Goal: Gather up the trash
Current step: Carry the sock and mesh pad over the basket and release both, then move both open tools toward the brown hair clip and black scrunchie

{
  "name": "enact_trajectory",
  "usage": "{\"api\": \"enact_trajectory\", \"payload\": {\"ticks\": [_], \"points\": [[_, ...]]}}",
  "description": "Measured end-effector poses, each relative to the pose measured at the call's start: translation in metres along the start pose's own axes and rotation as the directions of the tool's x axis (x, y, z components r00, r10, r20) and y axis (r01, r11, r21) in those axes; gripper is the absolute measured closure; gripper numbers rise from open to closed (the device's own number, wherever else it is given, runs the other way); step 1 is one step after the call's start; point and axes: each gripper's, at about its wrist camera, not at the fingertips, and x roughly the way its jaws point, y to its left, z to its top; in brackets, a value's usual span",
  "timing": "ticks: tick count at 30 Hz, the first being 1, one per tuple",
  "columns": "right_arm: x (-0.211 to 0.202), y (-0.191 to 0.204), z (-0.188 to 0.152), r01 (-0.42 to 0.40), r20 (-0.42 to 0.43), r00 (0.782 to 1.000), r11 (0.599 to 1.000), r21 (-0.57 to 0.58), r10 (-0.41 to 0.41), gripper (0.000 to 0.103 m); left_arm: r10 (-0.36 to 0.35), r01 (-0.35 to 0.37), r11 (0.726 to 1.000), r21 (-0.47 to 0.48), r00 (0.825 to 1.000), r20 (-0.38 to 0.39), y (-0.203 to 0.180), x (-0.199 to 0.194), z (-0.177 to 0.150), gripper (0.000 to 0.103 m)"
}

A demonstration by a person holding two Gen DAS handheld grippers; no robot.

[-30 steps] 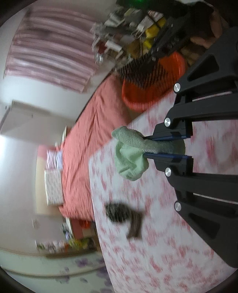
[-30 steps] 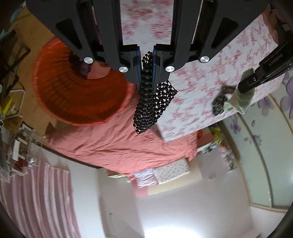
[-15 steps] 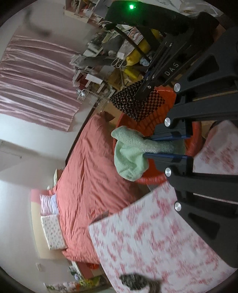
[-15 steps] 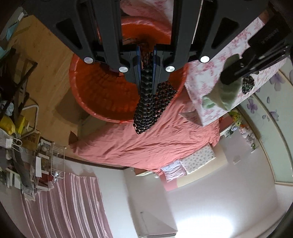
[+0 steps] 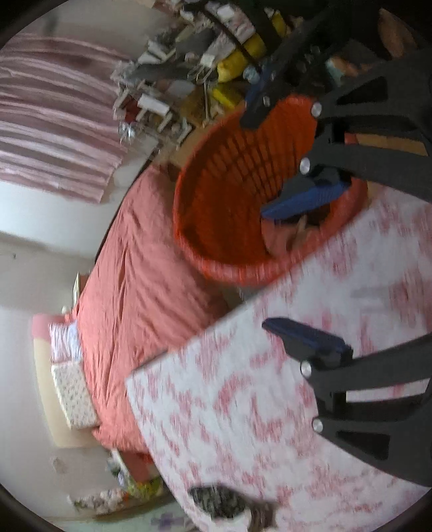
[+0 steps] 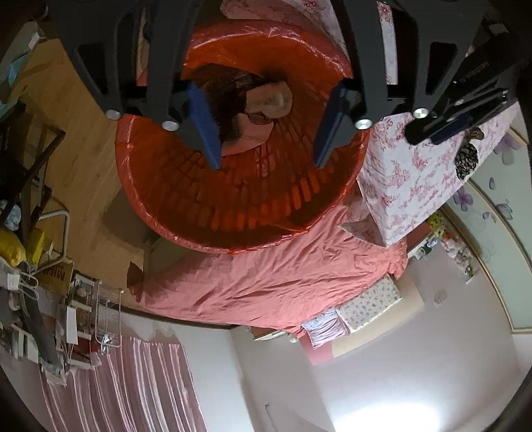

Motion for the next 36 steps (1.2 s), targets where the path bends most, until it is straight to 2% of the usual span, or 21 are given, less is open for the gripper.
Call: {"api": "enact_trajectory", "payload": {"ticks": [3, 8, 11, 13, 16, 18, 22, 27, 29, 32, 36], "points": [[-0.001, 0.007, 0.0, 0.002, 0.004, 1.0, 1.0, -0.026, -0.002, 0.04, 0.091, -0.091, 0.996, -0.017, 0.996, 0.01, 0.029, -0.009, -0.006, 0.029], [-0.003, 0.028, -0.007, -0.012, 0.0, 1.0, 0.997, -0.071, 0.012, 0.039, 0.238, -0.237, 0.967, -0.096, 0.971, -0.005, 0.093, -0.021, -0.016, 0.023], [-0.002, 0.042, -0.011, -0.031, -0.012, 0.999, 0.994, -0.101, 0.03, 0.039, 0.323, -0.323, 0.93, -0.176, 0.946, -0.027, 0.138, -0.028, -0.019, 0.022], [-0.001, 0.053, -0.015, -0.049, -0.026, 0.999, 0.991, -0.123, 0.046, 0.039, 0.389, -0.388, 0.892, -0.231, 0.92, -0.042, 0.17, -0.031, -0.02, 0.021], [0.001, 0.066, -0.019, -0.068, -0.041, 0.997, 0.987, -0.149, 0.062, 0.039, 0.451, -0.449, 0.842, -0.299, 0.89, -0.066, 0.207, -0.031, -0.017, 0.021], [0.003, 0.077, -0.022, -0.083, -0.054, 0.996, 0.982, -0.167, 0.075, 0.039, 0.475, -0.476, 0.816, -0.329, 0.875, -0.087, 0.226, -0.028, -0.012, 0.021], [0.005, 0.092, -0.026, -0.105, -0.071, 0.993, 0.974, -0.199, 0.093, 0.039, 0.48, -0.488, 0.795, -0.36, 0.869, -0.116, 0.241, -0.018, 0.001, 0.019], [0.009, 0.109, -0.029, -0.131, -0.093, 0.989, 0.966, -0.222, 0.112, 0.039, 0.527, -0.552, 0.771, -0.317, 0.833, -0.169, 0.251, 0.001, 0.005, 0.018], [0.01, 0.115, -0.031, -0.137, -0.099, 0.988, 0.963, -0.233, 0.117, 0.039, 0.527, -0.554, 0.77, -0.316, 0.832, -0.175, 0.256, 0.004, 0.0, 0.018], [0.013, 0.124, -0.033, -0.144, -0.106, 0.987, 0.961, -0.237, 0.121, 0.039, 0.508, -0.538, 0.774, -0.335, 0.843, -0.18, 0.271, -0.004, -0.013, 0.018], [0.015, 0.135, -0.037, -0.161, -0.118, 0.984, 0.955, -0.249, 0.135, 0.039, 0.507, -0.535, 0.775, -0.338, 0.844, -0.174, 0.288, -0.021, -0.029, 0.023]]}}
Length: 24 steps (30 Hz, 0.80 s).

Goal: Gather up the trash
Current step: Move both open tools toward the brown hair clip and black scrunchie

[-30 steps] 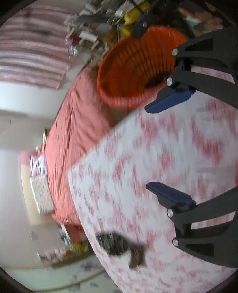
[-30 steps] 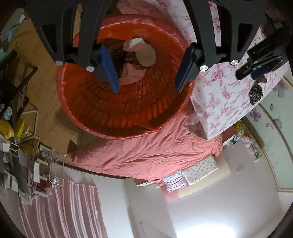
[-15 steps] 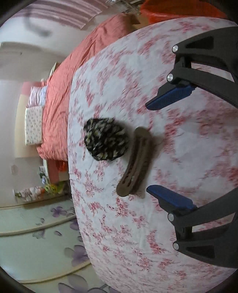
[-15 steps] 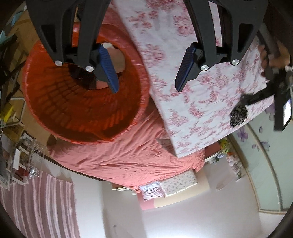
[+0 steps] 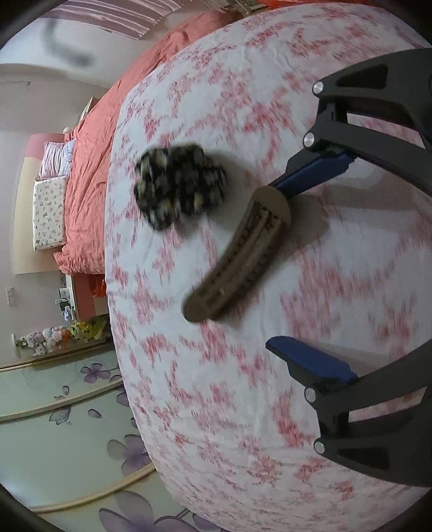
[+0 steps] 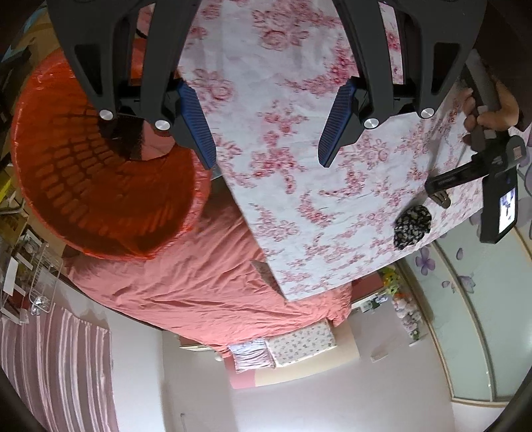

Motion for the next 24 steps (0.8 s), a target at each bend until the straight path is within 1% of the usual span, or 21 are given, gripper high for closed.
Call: {"api": "enact_trajectory", "payload": {"ticks": [2, 5, 11, 15, 17, 20, 21, 22, 24], "points": [[0.003, 0.008, 0.0, -0.013, -0.006, 1.0, 1.0, -0.011, 0.013, 0.039, -0.011, 0.011, 1.0, -0.007, 1.0, -0.004, 0.018, -0.002, -0.005, 0.024], [0.008, 0.018, -0.001, -0.027, -0.017, 0.999, 0.999, -0.026, 0.027, 0.039, -0.044, 0.044, 0.999, -0.011, 0.999, 0.006, 0.03, -0.007, -0.008, 0.024], [0.016, 0.033, -0.003, -0.049, -0.038, 0.998, 0.997, -0.055, 0.047, 0.039, -0.134, 0.135, 0.99, -0.029, 0.991, 0.029, 0.025, -0.009, 0.002, 0.024], [0.019, 0.031, -0.003, -0.042, -0.044, 0.998, 0.998, -0.049, 0.039, 0.039, -0.14, 0.141, 0.99, -0.029, 0.989, 0.036, 0.013, -0.003, 0.01, 0.024], [0.021, 0.029, -0.002, -0.035, -0.046, 0.998, 0.998, -0.043, 0.033, 0.039, -0.105, 0.106, 0.994, -0.033, 0.994, 0.03, 0.011, 0.002, 0.013, 0.024], [0.024, 0.028, -0.001, -0.034, -0.047, 0.998, 0.999, -0.033, 0.033, 0.039, -0.085, 0.086, 0.994, -0.073, 0.996, 0.008, 0.016, 0.013, 0.019, 0.041], [0.025, 0.028, -0.001, -0.034, -0.046, 0.998, 0.999, -0.033, 0.032, 0.039, -0.077, 0.078, 0.995, -0.07, 0.997, 0.015, 0.018, 0.013, 0.02, 0.05], [0.025, 0.028, -0.001, -0.035, -0.048, 0.998, 0.999, -0.034, 0.033, 0.039, -0.073, 0.074, 0.996, -0.058, 0.997, 0.018, 0.019, 0.013, 0.018, 0.054], [0.026, 0.029, -0.001, -0.036, -0.051, 0.998, 0.999, -0.034, 0.034, 0.039, -0.08, 0.081, 0.996, -0.027, 0.997, 0.022, 0.022, 0.01, 0.015, 0.07]]}}
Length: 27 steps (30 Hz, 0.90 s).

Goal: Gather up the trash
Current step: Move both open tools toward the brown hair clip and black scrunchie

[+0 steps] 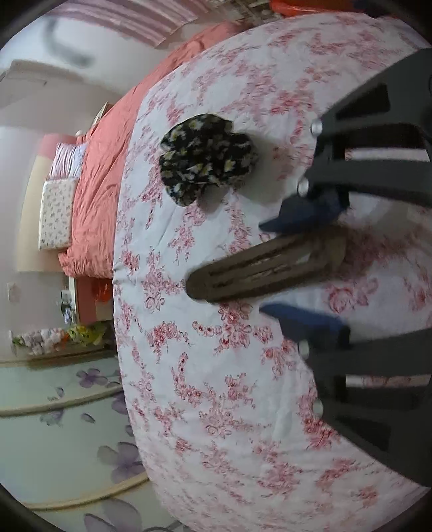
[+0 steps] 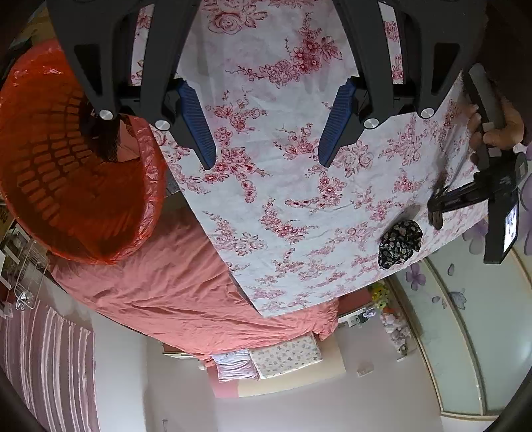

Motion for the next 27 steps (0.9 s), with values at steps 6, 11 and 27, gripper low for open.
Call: {"api": "enact_trajectory", "payload": {"ticks": [6, 11, 27], "points": [[0.002, 0.008, -0.003, -0.01, -0.008, 1.0, 1.0, -0.015, 0.01, 0.039, -0.026, 0.027, 0.999, 0.023, 1.0, -0.006, 0.029, -0.014, -0.018, 0.07], [0.005, 0.022, -0.004, -0.025, -0.018, 1.0, 0.999, -0.033, 0.025, 0.039, -0.014, 0.014, 1.0, 0.008, 1.0, -0.007, 0.03, -0.011, -0.013, 0.061], [0.04, 0.083, 0.017, -0.093, -0.041, 0.995, 0.993, -0.071, 0.09, 0.039, 0.063, -0.062, 0.997, -0.049, 0.998, 0.003, 0.101, -0.033, -0.041, 0.07]]}}
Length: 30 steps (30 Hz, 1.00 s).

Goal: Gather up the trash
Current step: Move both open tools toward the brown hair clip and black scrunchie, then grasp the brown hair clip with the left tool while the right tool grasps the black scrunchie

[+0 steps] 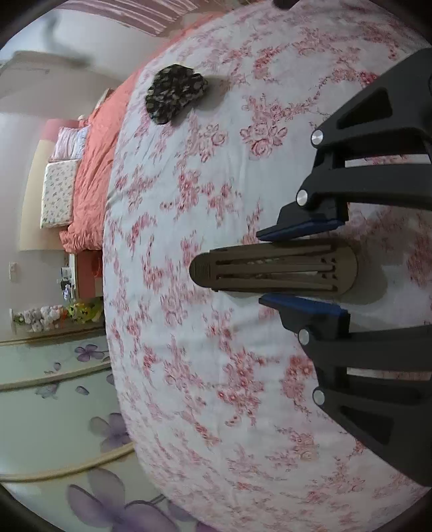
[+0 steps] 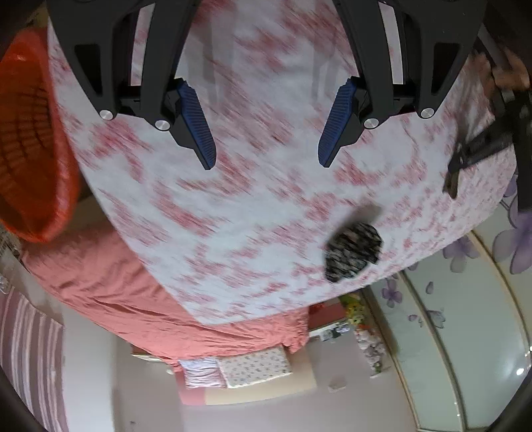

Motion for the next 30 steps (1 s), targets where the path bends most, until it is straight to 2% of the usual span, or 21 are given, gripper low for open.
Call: {"api": "enact_trajectory", "payload": {"ticks": [4, 6, 10, 16, 17, 18, 20, 21, 26, 30], "points": [[0.018, 0.033, 0.022, -0.01, 0.029, 1.0, 0.999, -0.037, 0.011, 0.038, 0.002, -0.002, 1.0, 0.004, 1.0, 0.0, 0.004, 0.0, -0.001, 0.069], [0.029, 0.052, 0.033, -0.009, 0.05, 0.999, 0.998, -0.062, 0.012, 0.031, -0.009, 0.009, 1.0, -0.005, 1.0, 0.0, 0.008, 0.0, -0.001, 0.07], [0.06, 0.084, 0.053, 0.008, 0.047, 0.999, 0.993, -0.114, -0.002, 0.031, -0.017, 0.017, 1.0, -0.011, 1.0, 0.0, 0.008, 0.0, -0.001, 0.07], [0.105, 0.101, 0.07, 0.087, 0.011, 0.996, 0.989, -0.119, -0.086, 0.031, -0.015, 0.015, 1.0, -0.009, 1.0, -0.001, 0.007, 0.0, -0.001, 0.069], [0.111, 0.101, 0.07, 0.099, 0.001, 0.995, 0.987, -0.126, -0.1, 0.033, -0.015, 0.015, 1.0, -0.009, 1.0, -0.001, 0.007, 0.0, -0.001, 0.069], [0.117, 0.098, 0.07, 0.093, -0.04, 0.994, 0.988, -0.126, -0.099, 0.05, -0.015, 0.015, 1.0, -0.009, 1.0, -0.001, 0.007, 0.0, -0.001, 0.069], [0.12, 0.095, 0.069, 0.078, -0.066, 0.994, 0.99, -0.119, -0.087, 0.066, -0.014, 0.014, 1.0, -0.008, 1.0, -0.001, 0.008, 0.0, -0.001, 0.069], [0.116, 0.093, 0.068, 0.082, -0.058, 0.994, 0.989, -0.125, -0.09, 0.08, -0.015, 0.015, 1.0, -0.009, 1.0, -0.001, 0.008, 0.0, -0.001, 0.069], [0.091, 0.072, 0.049, 0.056, -0.083, 0.994, 0.992, -0.114, -0.065, 0.086, -0.017, 0.017, 1.0, -0.01, 1.0, -0.001, 0.009, 0.0, -0.001, 0.069], [0.058, 0.048, 0.024, 0.088, -0.088, 0.991, 0.989, -0.116, -0.099, 0.086, -0.025, 0.025, 1.0, -0.016, 1.0, 0.0, 0.008, 0.0, 0.0, 0.067]]}}
